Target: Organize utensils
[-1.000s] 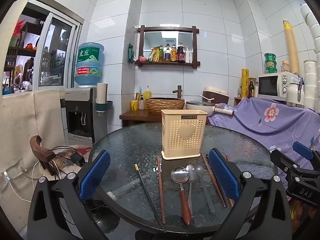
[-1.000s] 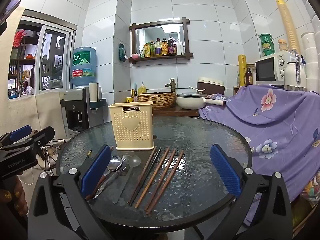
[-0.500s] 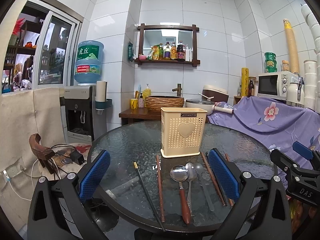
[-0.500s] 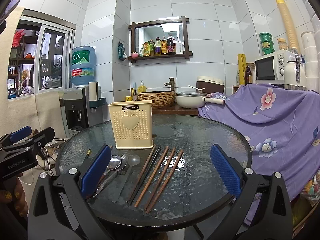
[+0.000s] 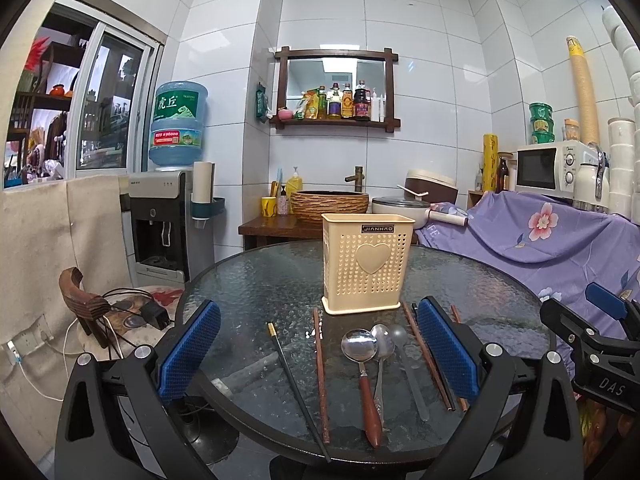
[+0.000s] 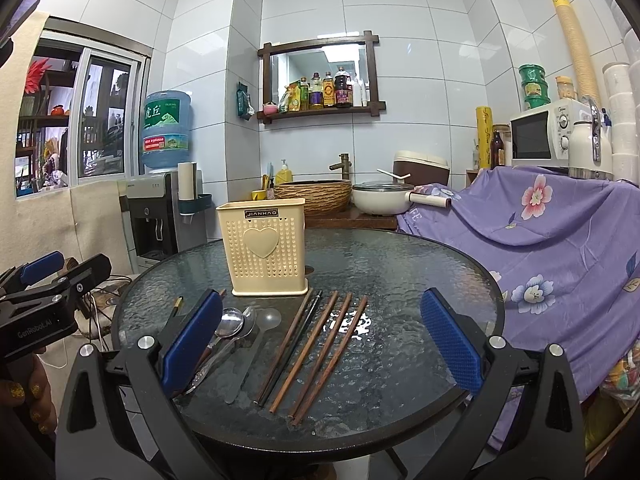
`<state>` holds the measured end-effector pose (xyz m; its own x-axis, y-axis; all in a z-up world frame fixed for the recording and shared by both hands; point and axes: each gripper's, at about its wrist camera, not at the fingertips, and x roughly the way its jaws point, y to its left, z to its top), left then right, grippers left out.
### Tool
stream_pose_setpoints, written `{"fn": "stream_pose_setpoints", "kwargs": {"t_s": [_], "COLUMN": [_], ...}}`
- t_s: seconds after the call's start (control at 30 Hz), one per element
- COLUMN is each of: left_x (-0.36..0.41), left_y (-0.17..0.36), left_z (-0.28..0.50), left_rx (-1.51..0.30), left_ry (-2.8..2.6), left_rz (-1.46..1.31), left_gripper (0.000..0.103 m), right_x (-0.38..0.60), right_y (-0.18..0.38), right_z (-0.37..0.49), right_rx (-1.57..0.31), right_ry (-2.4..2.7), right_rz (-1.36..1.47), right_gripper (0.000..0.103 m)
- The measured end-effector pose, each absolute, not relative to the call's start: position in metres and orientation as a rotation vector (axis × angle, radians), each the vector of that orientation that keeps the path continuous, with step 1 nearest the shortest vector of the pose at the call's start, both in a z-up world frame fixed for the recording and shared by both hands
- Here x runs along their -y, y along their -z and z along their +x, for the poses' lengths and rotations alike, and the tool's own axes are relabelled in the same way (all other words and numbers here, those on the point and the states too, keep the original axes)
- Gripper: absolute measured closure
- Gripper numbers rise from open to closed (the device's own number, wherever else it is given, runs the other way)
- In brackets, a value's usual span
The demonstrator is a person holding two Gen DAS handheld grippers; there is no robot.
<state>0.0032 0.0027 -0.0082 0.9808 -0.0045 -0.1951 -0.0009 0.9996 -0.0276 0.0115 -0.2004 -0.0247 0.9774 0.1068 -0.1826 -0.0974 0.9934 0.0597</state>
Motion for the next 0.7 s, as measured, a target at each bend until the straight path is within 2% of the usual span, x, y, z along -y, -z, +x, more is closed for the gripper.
{"fn": "stream_pose_setpoints", "kwargs": {"t_s": [0.7], "left_x": [-0.0036], "left_y": [0.0098], "left_z": [0.0032], "left_rx": [-0.199], "left_ry": [0.000], "left_rz": [-0.027], "left_gripper": [0.006], "right_x": [0.1993], "right_y": [0.0270], "right_z": [0.0106], "right_rx": [-0.193], "right_ry": [-0.105], "right_rz": [0.050], "right_gripper": [0.005]}}
